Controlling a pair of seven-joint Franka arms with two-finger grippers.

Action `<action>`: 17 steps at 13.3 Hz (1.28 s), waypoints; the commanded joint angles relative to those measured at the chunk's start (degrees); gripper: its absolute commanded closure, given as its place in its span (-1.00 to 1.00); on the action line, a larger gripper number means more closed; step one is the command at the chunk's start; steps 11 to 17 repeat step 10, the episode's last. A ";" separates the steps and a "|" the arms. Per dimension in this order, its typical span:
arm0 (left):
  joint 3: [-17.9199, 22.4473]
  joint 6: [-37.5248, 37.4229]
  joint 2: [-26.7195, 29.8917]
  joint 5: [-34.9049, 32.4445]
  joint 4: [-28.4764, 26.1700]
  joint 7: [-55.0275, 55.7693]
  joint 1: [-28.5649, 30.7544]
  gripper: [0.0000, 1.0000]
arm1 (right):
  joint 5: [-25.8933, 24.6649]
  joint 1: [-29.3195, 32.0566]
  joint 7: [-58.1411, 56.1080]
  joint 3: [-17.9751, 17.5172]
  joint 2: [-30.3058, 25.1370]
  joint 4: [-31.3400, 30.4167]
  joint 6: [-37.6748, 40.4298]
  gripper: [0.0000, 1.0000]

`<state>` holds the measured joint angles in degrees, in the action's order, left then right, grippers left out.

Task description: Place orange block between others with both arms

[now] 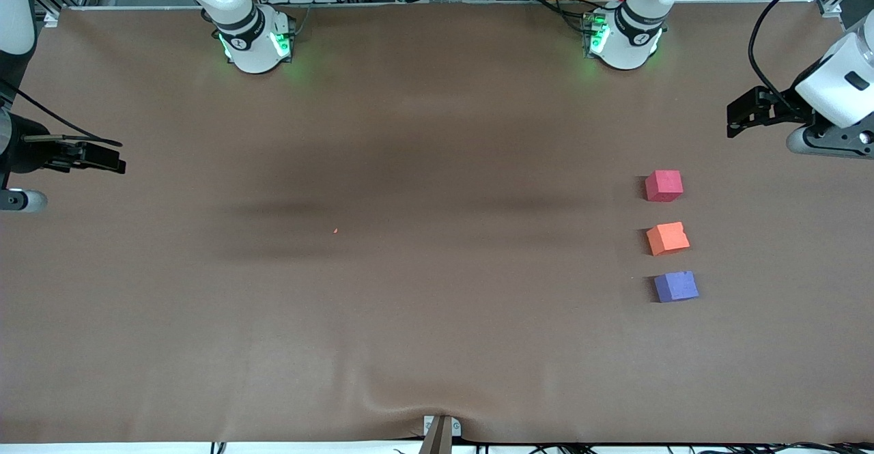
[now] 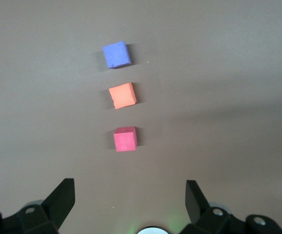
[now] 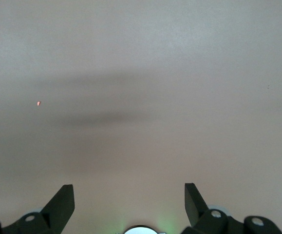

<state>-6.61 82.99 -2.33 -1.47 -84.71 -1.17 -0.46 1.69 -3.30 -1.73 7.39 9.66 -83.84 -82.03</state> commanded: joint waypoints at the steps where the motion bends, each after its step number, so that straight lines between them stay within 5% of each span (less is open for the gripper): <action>1: 0.01 -1.60 -0.84 1.91 2.09 -0.50 0.37 -1.00 | -0.90 -0.48 -0.02 0.17 0.01 -0.01 -0.15 -1.00; 17: 0.10 -1.60 -0.75 1.91 2.09 -0.67 0.37 -1.00 | -0.20 -0.74 0.06 -0.18 -0.87 0.52 0.56 -1.00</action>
